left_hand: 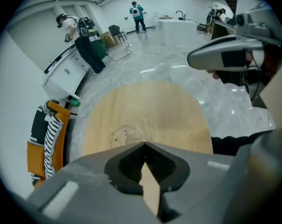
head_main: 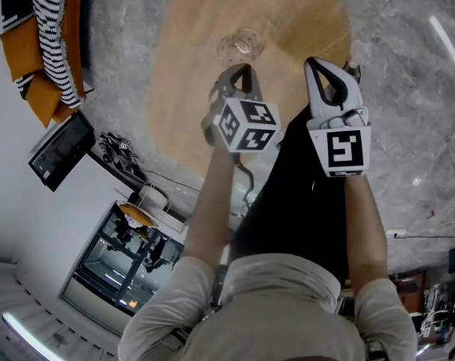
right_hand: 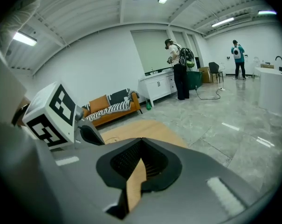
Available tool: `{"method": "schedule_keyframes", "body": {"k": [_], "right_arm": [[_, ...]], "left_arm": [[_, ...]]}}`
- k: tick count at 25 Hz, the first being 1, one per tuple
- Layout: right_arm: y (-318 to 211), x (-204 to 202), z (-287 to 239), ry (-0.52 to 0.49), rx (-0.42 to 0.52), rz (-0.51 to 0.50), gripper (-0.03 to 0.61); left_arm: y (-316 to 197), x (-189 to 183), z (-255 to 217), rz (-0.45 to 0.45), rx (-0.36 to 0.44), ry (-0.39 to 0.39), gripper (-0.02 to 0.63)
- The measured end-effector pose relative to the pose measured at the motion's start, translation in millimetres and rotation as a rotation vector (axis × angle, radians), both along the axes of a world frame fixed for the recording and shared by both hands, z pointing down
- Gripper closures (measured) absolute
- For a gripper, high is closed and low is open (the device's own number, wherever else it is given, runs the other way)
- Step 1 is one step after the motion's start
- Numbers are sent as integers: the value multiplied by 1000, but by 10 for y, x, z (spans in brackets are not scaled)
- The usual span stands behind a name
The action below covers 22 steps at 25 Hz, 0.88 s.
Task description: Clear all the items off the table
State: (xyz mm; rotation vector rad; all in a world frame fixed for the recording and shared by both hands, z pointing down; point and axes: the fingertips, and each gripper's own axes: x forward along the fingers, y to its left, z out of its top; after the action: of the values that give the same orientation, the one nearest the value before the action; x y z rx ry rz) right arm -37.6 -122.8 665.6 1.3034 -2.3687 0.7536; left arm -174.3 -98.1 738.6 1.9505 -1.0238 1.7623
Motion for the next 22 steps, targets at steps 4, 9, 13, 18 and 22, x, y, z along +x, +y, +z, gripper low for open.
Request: {"method": "schedule_keyframes", "body": {"k": [4,9,13,18,22], "right_arm": [[-33,61,27,6,-8,-1,572],[-80,155,97,6,-11,14,572],[-85,168,116,10,-18,11,572],[-109,197,140,5,-28,18,572],[-140,234,170,2,-24,31,572]], "left_arm": [[16,37,62,-22,-57,38,552],[16,-6,197,-16,-114,18,526],[-10,3,242,15,-131,1,526],[24,41,337,44,-196,-3,526],[20,37,401,64,-215,-25,526]]}}
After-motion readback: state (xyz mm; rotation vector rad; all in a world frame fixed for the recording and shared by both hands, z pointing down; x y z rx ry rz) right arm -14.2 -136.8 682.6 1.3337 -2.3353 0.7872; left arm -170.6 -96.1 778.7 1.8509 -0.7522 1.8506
